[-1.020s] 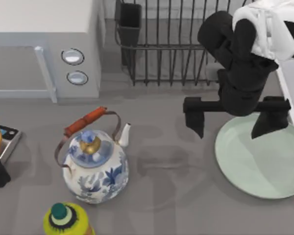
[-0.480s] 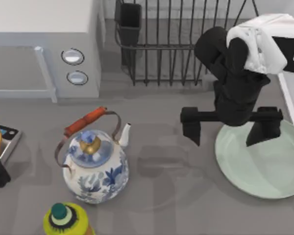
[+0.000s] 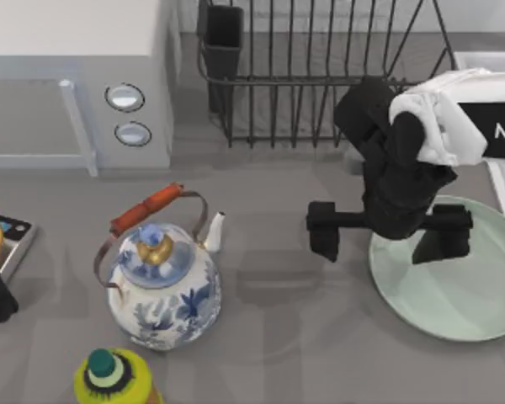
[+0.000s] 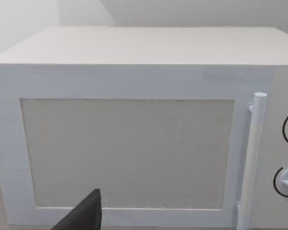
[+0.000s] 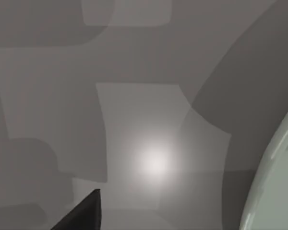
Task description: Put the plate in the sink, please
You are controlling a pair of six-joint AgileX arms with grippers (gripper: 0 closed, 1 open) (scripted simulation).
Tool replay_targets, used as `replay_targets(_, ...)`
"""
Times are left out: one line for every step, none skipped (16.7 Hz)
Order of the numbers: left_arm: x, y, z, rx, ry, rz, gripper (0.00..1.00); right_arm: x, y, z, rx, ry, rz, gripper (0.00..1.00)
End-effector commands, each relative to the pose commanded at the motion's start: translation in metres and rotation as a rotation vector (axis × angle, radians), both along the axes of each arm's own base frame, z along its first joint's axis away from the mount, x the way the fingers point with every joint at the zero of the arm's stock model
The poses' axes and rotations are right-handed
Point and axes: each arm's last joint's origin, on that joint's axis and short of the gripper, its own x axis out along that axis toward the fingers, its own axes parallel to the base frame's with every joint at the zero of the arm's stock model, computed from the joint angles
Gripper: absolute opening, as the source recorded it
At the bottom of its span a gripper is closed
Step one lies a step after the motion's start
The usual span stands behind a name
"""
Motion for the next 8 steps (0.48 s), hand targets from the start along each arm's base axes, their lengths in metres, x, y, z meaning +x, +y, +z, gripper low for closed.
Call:
replay_targets(0.0000, 0.0000, 0.0000, 0.000, 0.000, 0.000, 1.00, 0.0000, 0.0000, 0.0000, 0.000, 0.000, 0.000, 1.00)
replay_targets(0.0000, 0.0000, 0.0000, 0.000, 0.000, 0.000, 1.00, 0.0000, 0.0000, 0.0000, 0.000, 0.000, 0.000, 1.00)
replay_targets(0.0000, 0.0000, 0.0000, 0.000, 0.000, 0.000, 1.00, 0.0000, 0.0000, 0.0000, 0.000, 0.000, 0.000, 0.92)
replay_targets(0.0000, 0.0000, 0.0000, 0.000, 0.000, 0.000, 1.00, 0.0000, 0.0000, 0.0000, 0.000, 0.000, 0.000, 0.85)
replay_targets(0.0000, 0.0000, 0.0000, 0.000, 0.000, 0.000, 1.00, 0.0000, 0.0000, 0.0000, 0.000, 0.000, 0.000, 0.77)
replay_targets(0.0000, 0.0000, 0.0000, 0.000, 0.000, 0.000, 1.00, 0.0000, 0.0000, 0.0000, 0.000, 0.000, 0.000, 0.70)
replay_targets(0.0000, 0.0000, 0.0000, 0.000, 0.000, 0.000, 1.00, 0.0000, 0.0000, 0.0000, 0.000, 0.000, 0.000, 0.62)
replay_targets(0.0000, 0.0000, 0.0000, 0.000, 0.000, 0.000, 1.00, 0.0000, 0.0000, 0.0000, 0.000, 0.000, 0.000, 0.55)
